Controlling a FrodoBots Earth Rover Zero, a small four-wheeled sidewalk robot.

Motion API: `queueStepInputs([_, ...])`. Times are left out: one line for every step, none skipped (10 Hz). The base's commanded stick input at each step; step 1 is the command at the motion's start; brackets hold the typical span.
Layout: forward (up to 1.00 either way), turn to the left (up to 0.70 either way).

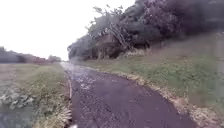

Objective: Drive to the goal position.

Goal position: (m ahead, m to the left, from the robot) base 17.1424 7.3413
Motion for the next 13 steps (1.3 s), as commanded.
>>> queueStepInputs([1.00, 0.00])
queueStepInputs([1.00, 0.00])
queueStepInputs([1.00, 0.05])
queueStepInputs([1.00, 0.09])
queueStepInputs([1.00, 0.38])
queueStepInputs([1.00, 0.39])
queueStepInputs([1.00, 0.31])
queueStepInputs([1.00, 0.31])
queueStepInputs([1.00, 0.31])
queueStepInputs([1.00, 0.37])
queueStepInputs([1.00, 0.39])
queueStepInputs([1.00, 0.20])
queueStepInputs([1.00, 0.11])
